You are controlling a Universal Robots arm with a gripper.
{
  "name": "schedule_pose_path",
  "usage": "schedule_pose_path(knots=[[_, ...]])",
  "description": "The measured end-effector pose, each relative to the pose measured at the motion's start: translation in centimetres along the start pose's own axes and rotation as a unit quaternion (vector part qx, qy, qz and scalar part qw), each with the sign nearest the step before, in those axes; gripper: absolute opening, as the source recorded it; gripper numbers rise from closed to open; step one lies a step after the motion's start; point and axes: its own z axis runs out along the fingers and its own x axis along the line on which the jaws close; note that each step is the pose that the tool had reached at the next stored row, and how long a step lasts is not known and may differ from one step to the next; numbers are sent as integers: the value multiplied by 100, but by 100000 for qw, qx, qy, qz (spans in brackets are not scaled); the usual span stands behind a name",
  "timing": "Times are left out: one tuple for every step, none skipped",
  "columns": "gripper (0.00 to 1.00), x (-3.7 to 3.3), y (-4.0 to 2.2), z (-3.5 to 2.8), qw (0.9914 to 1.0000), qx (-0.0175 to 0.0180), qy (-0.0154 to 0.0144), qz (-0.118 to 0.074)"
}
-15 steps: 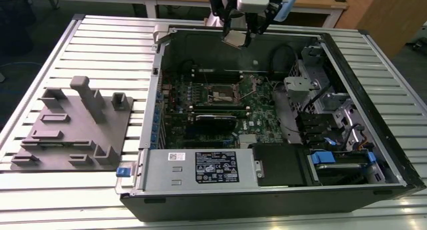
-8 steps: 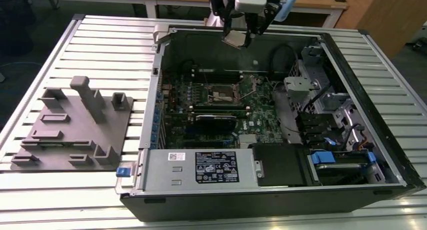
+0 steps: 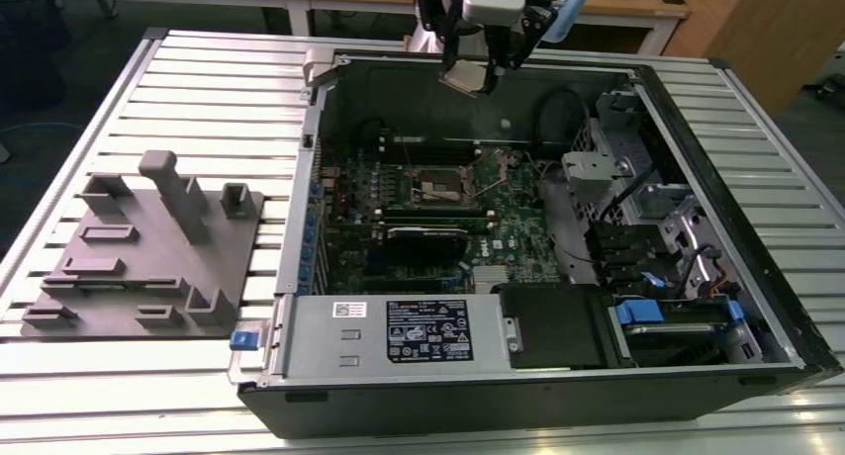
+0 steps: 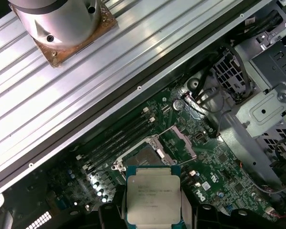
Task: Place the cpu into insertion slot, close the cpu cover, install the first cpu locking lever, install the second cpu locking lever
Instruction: 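Place the cpu into insertion slot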
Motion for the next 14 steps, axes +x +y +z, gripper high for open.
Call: schedule_pose_path(knots=[[54,0,0,0,100000,2,0,1],[54,0,0,0,100000,1,-1,0],[54,0,0,0,100000,0,-1,0],[54,0,0,0,100000,3,0,-2],[54,0,0,0,100000,2,0,0],[54,0,0,0,100000,3,0,1],[54,0,0,0,100000,2,0,0],[54,0,0,0,100000,2,-2,2],[54,0,0,0,100000,2,-2,8],[54,0,0,0,100000,2,-3,44],[54,0,0,0,100000,1,-14,146],[54,0,0,0,100000,-4,-24,278],[54,0,0,0,99999,-3,-36,416],[54,0,0,0,99998,-7,-53,578]])
